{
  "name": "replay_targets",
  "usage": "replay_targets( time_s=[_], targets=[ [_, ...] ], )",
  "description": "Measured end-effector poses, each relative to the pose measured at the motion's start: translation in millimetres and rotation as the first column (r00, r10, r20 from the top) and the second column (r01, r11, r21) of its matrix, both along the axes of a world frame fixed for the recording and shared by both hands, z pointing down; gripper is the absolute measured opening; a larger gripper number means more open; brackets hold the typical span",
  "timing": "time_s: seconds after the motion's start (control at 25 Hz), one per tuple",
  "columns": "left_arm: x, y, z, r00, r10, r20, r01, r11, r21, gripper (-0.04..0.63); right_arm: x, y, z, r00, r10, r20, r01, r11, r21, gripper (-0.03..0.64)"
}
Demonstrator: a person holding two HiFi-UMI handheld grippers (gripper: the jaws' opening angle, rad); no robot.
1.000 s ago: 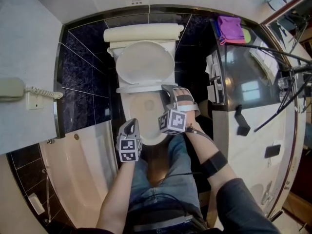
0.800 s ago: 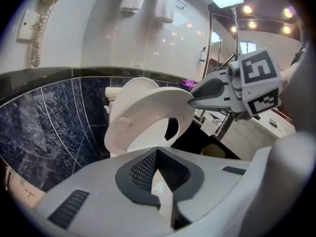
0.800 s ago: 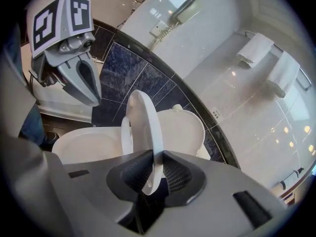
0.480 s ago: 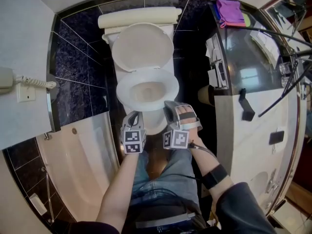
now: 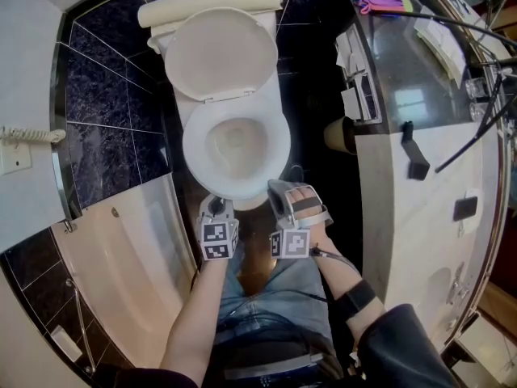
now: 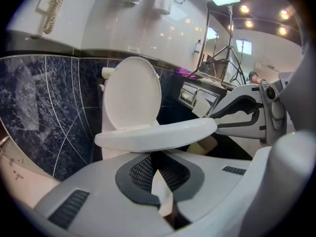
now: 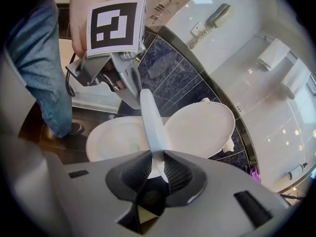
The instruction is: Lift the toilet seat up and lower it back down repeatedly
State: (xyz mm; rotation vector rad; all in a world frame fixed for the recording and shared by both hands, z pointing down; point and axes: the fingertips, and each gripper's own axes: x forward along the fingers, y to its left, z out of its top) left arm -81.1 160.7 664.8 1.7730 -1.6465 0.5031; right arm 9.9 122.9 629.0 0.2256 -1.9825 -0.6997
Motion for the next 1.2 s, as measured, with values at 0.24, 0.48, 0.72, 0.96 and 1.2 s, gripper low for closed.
replay_targets(
  time_s=[0.24,0.48,0.72,0.96,1.2],
  targets=[
    [13,25,40,1.0,0.002,-0.016,-0.003,0.999,-0.046,0.0,22,33,32,0.999,0.027,-0.034,-0.028,0.998,-0.057,0.077],
    [28,54,95,0.999,0.036,-0.014,-0.037,0.991,-0.13,0.0,55,42,57,0.988,0.153,-0.015,-0.154,0.984,-0.088,0.017],
    [40,75,147,0.999,0.053,-0.009,-0.054,0.982,-0.184,0.0,64,3,93,0.963,0.271,0.007,-0.269,0.959,-0.092,0.017],
    [55,97,192,0.996,0.094,-0.001,-0.091,0.966,-0.243,0.0,47,-8,120,0.963,0.267,0.022,-0.263,0.959,-0.105,0.018],
    [59,106,227,0.993,0.12,-0.007,-0.117,0.948,-0.296,0.0,38,-7,142,0.961,0.275,0.021,-0.27,0.955,-0.124,0.018]
  ],
)
